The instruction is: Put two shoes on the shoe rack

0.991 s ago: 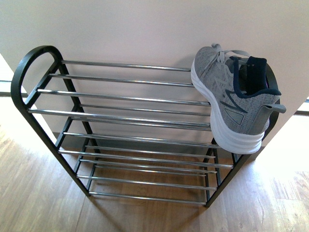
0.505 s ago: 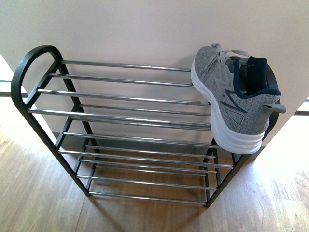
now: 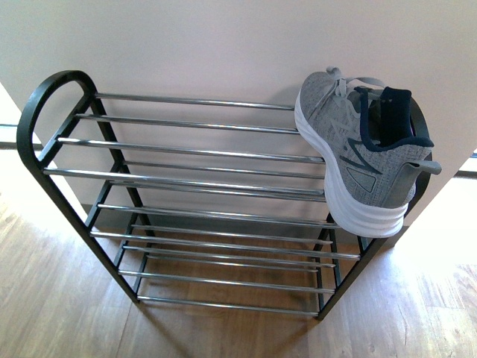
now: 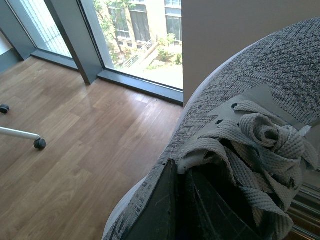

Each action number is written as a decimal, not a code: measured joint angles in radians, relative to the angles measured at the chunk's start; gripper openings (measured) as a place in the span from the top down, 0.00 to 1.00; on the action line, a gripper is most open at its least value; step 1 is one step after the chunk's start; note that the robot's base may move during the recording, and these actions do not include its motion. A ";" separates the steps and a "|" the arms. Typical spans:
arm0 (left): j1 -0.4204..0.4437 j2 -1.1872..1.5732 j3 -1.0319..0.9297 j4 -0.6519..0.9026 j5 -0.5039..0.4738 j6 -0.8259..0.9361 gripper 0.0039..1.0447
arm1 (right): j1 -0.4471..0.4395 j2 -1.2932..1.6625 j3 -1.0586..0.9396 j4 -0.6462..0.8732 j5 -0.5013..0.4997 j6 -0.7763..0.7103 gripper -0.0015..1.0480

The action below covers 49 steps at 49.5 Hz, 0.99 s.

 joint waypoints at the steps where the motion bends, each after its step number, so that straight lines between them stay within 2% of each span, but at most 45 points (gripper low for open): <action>1: 0.000 0.000 0.000 0.000 0.001 0.000 0.98 | 0.000 0.000 0.000 0.000 0.000 0.000 0.98; 3: 0.000 0.000 0.000 0.000 0.001 0.000 0.98 | 0.000 0.000 0.000 0.000 0.000 -0.001 0.97; 11: 0.000 0.000 0.000 0.000 0.000 0.000 0.98 | 0.000 0.000 0.000 0.000 0.000 0.000 0.77; 23: 0.000 0.000 0.000 0.000 0.000 0.000 0.98 | 0.000 0.000 0.000 0.000 0.000 0.000 0.42; 34: 0.000 0.000 0.000 0.000 0.000 0.000 0.98 | 0.000 0.000 0.000 0.000 0.000 0.000 0.14; 36: 0.005 -0.011 -0.014 0.046 0.037 -0.004 0.98 | 0.000 0.000 0.000 0.000 0.000 0.001 0.08; 39: 0.007 -0.025 -0.028 0.107 0.083 -0.013 0.98 | 0.000 0.000 0.000 0.000 0.000 0.001 0.09; 49: 0.064 -0.006 -0.009 0.085 0.217 -0.180 0.98 | 0.000 0.000 0.000 0.000 0.000 0.001 0.09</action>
